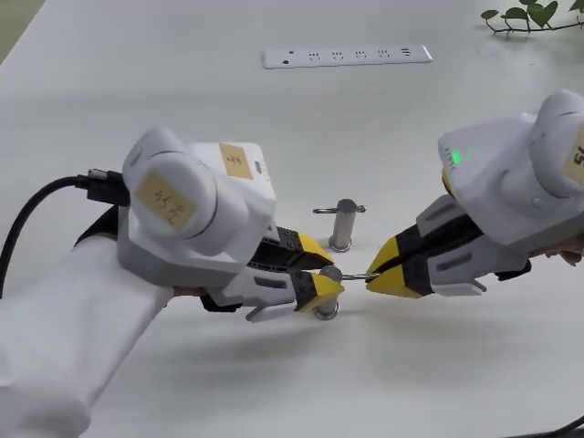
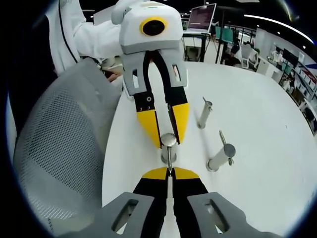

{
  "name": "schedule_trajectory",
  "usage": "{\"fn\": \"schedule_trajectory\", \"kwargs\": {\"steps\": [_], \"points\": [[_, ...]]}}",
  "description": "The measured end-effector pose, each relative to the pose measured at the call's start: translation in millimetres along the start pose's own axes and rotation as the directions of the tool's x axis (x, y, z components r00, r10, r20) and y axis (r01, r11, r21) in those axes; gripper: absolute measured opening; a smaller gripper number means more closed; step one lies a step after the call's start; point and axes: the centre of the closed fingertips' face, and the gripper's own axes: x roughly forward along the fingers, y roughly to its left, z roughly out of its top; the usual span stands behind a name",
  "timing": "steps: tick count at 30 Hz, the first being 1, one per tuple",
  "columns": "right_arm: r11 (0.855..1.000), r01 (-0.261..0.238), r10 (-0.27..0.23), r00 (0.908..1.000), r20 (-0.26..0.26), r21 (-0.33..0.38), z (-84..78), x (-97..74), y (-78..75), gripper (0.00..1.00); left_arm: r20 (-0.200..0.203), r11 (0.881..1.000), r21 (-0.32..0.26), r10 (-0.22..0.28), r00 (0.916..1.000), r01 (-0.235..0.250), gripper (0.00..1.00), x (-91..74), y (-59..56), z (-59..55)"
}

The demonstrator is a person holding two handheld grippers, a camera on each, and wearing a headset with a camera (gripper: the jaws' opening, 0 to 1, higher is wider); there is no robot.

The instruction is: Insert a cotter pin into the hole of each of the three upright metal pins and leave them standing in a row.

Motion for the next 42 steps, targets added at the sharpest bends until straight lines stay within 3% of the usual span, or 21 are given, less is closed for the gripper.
{"fn": "schedule_trajectory", "kwargs": {"steps": [12,14,26,30,35,40,42], "points": [[0.994,-0.041,0.039,0.9989,-0.025,-0.106,17.3,9.4,1.5,0.0,0.0,1.0,-0.002,0.003,1.0,-0.003,0.1,1.3,-1.2,0.7],[0.984,-0.049,0.043,0.9983,-0.038,-0.17,17.2,9.0,0.8,0.0,-0.002,1.0,0.0,0.003,1.0,-0.003,0.1,1.4,-1.2,0.9],[0.981,-0.052,0.045,0.998,-0.044,-0.184,17.9,10.1,0.4,0.0,-0.01,1.0,-0.009,-0.001,1.0,0.0,0.1,2.0,-1.6,1.3],[0.983,-0.038,0.031,0.9987,-0.04,-0.181,17.9,8.9,-1.5,0.09,-0.014,1.0,-0.008,-0.004,0.9999,0.003,0.1,2.2,-1.7,1.3],[0.987,-0.028,0.023,0.999,-0.039,-0.155,14.4,5.2,-1.7,0.14,-0.015,1.0,0.022,-0.007,0.9999,0.007,0.1,0.7,-2.2,1.3],[0.994,-0.015,0.014,0.9999,-0.007,-0.109,16.2,1.0,0.2,0.18,0.004,0.999,0.041,0.01,0.9999,-0.01,0.18,-7.6,-1.6,4.5],[0.997,-0.008,0.009,0.9999,0.012,-0.08,16.9,-0.1,-0.4,0.19,0.031,1.0,0.002,0.021,0.9993,-0.021,0.27,-13.0,-0.8,7.1]]}}
